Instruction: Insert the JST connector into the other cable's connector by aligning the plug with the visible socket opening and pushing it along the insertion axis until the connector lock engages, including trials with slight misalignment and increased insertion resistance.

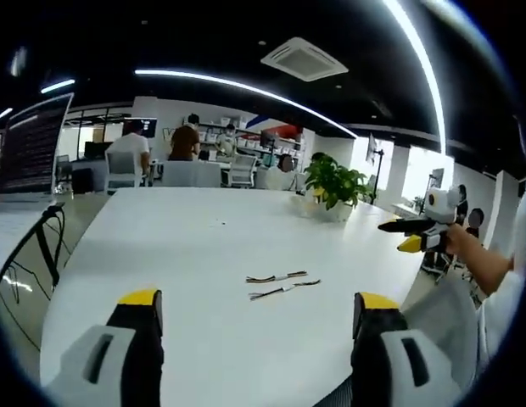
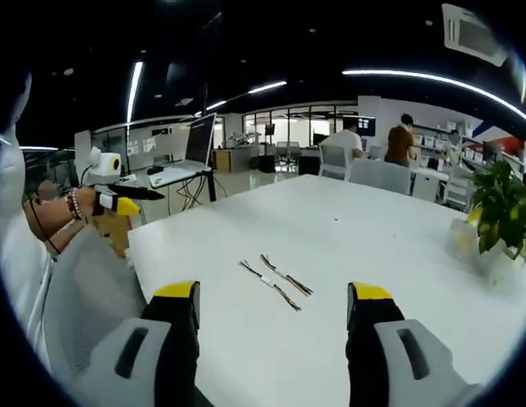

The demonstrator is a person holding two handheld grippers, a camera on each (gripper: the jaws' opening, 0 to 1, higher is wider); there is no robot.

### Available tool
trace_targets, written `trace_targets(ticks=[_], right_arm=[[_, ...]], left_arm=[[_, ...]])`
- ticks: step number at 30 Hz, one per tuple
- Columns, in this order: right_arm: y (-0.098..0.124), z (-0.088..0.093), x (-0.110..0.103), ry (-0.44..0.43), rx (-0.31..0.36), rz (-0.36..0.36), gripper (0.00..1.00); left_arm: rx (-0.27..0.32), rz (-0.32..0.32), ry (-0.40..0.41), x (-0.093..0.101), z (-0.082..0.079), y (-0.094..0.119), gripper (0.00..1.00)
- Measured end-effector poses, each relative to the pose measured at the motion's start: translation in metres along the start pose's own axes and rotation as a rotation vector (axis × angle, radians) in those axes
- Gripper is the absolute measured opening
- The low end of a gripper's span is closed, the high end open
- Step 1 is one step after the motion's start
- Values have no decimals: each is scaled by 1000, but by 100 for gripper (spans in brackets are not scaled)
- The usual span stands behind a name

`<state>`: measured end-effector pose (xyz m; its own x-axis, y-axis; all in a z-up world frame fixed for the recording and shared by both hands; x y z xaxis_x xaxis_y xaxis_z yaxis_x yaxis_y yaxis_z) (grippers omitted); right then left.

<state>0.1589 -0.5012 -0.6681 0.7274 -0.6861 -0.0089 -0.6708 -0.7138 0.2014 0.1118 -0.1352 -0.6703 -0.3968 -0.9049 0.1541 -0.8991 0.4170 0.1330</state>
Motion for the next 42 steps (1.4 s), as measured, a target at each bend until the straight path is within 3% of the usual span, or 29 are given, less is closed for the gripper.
trace_targets(ticks=[7,9,11,15,20,22,24,26,29,32,37,39,42], right_arm=[[12,12,-7,21,24,33,69],[16,14,-9,15,62,54,71],[19,19,-11,-8,74,73,72],[23,36,-15,-19,43,102,72],[21,47,-34,-135,76,59,77],[20,52,-38,-134,71,68,77],[16,57,-44,-129,58,68,76],[14,60,-49,-124,41,55,75],[14,66,-48,-84,10,68,73],[13,69,-48,-169,12,66,74],[11,77,-48,-201,-36,70,73],[11,83,-50,-246,-83,63,74],[11,80,-49,-247,-53,69,75]], left_arm=[[28,-34,38,6,14,14,89],[-13,-46,22,7,23,16,88],[-17,-48,17,11,30,19,88],[-46,-38,31,20,43,23,88],[-69,-61,55,22,58,29,85],[-79,-64,59,24,64,29,85],[-66,-81,83,21,64,30,82],[-14,-101,107,15,59,30,81],[-42,-130,137,8,69,28,83],[10,-155,181,1,69,27,86],[-7,-133,210,1,73,25,87],[32,-135,177,1,68,25,83],[30,-146,164,1,68,26,78]])
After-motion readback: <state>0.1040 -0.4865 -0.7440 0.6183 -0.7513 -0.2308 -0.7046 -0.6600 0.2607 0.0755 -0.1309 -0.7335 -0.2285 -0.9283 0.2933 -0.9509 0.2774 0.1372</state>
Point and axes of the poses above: the point that each gripper's makers call its tool centre point, and the gripper's own axes: y roughly backward along the fingers, x roughly to its right, z roughly out of its underside, the point moved 6 cm from there along y, roughly backward along the fingers, and after that the axes turned 9 degrees about x, right-handed, at the moved point
